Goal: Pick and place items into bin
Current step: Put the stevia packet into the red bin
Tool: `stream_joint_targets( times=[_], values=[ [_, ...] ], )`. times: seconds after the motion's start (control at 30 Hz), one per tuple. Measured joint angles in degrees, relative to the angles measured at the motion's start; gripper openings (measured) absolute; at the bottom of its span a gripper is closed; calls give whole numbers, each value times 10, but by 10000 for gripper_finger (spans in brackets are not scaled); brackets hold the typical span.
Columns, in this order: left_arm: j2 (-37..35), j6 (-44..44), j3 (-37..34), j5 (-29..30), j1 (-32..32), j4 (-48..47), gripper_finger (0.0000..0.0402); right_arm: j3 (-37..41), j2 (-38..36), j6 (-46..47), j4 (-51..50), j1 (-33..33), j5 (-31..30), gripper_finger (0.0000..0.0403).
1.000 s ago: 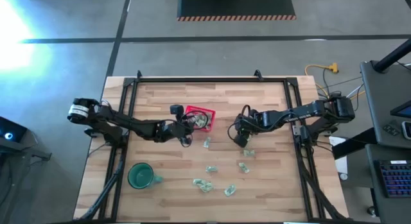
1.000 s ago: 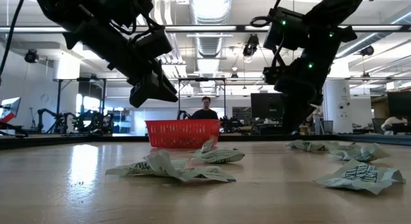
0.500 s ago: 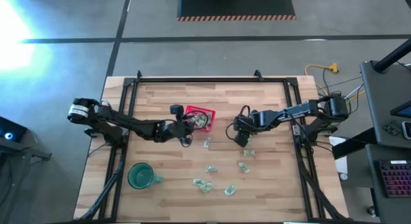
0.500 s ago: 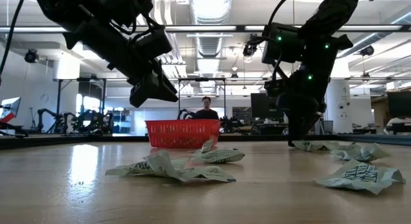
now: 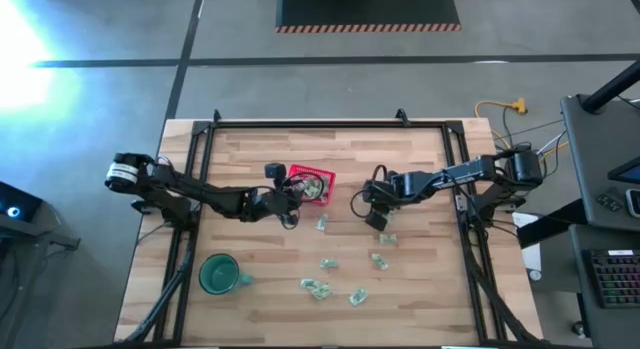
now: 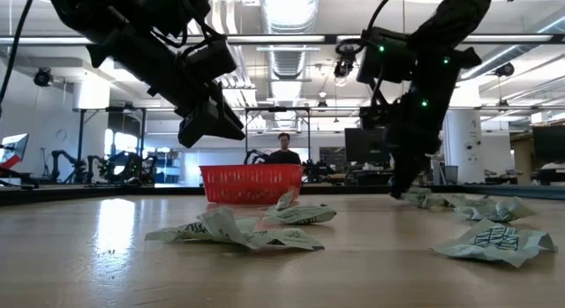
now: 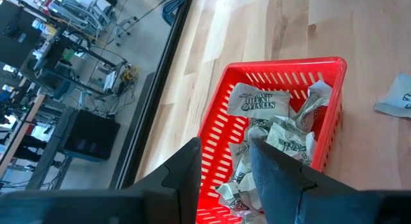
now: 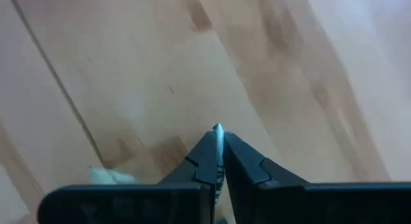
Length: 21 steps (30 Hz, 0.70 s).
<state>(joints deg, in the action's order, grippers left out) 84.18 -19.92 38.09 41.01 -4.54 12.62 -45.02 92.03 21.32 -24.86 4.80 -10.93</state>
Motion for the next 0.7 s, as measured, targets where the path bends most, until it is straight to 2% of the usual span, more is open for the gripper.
stream_joint_targets(
  times=[0.27, 0.57, 0.7],
  values=[
    [0, 0, 1, 0, 0, 0, 116, -7, -6, -74, 129, 0, -56, 13],
    [-9, 0, 1, 0, 0, -1, 116, -7, -6, -179, 355, 0, -71, 13],
    [-24, 6, 1, 0, -2, -37, 116, -7, 6, -211, 449, 3, -73, 13]
  ],
)
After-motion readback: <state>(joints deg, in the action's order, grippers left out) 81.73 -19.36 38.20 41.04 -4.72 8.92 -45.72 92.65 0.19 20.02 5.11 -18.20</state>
